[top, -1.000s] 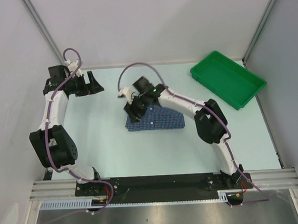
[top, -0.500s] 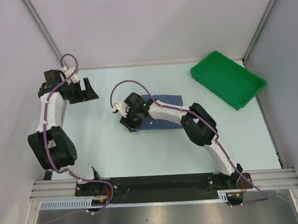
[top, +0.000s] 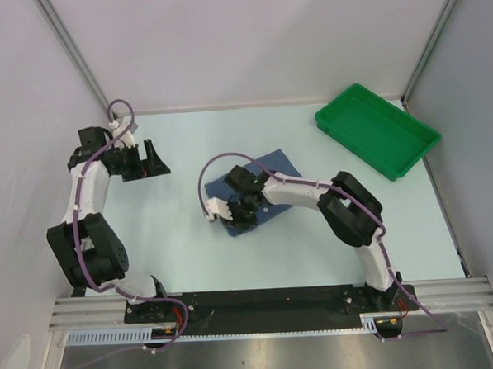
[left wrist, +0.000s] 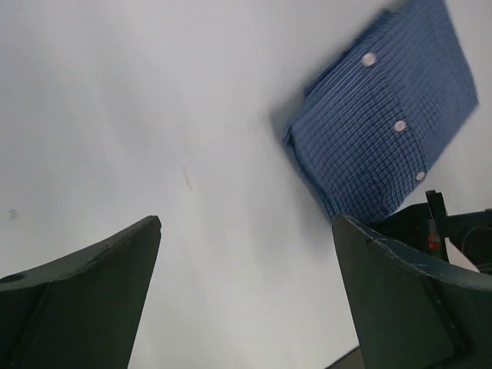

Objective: Fold and stack the long sleeve shirts
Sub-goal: Fold the shirt

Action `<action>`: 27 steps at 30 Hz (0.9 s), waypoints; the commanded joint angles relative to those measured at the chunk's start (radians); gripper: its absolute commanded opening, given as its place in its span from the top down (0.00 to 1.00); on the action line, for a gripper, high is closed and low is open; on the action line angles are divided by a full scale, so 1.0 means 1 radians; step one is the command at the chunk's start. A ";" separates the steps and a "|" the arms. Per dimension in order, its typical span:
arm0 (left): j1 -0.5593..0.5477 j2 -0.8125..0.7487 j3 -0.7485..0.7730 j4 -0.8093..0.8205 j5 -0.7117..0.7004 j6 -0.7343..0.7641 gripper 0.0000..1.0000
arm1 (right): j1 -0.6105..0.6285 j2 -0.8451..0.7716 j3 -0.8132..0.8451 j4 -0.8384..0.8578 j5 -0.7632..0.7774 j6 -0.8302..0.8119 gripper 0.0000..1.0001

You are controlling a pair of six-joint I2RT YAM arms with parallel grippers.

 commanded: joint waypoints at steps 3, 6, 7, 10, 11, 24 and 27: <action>-0.061 0.098 -0.138 0.072 0.365 -0.045 0.06 | -0.078 -0.089 -0.217 -0.670 -0.061 -0.518 0.94; -0.153 0.144 -0.204 0.196 0.384 -0.109 0.07 | -0.152 -0.151 -0.347 -0.724 0.011 -0.615 0.89; -0.195 0.179 -0.213 0.251 0.381 -0.137 0.07 | -0.165 -0.202 -0.378 -0.724 0.034 -0.643 0.88; -0.277 0.235 -0.235 0.386 0.388 -0.249 0.09 | -0.212 -0.243 -0.462 -0.710 0.126 -0.658 0.71; -0.309 0.261 -0.244 0.436 0.379 -0.286 0.10 | -0.222 -0.243 -0.464 -0.710 0.140 -0.640 0.51; -0.533 0.324 -0.440 0.878 0.221 -0.654 0.32 | -0.564 -0.064 0.188 -0.914 -0.252 -0.208 0.15; -0.562 0.309 -0.486 0.911 0.148 -0.720 0.34 | -0.598 -0.013 0.229 -0.819 -0.243 -0.071 0.18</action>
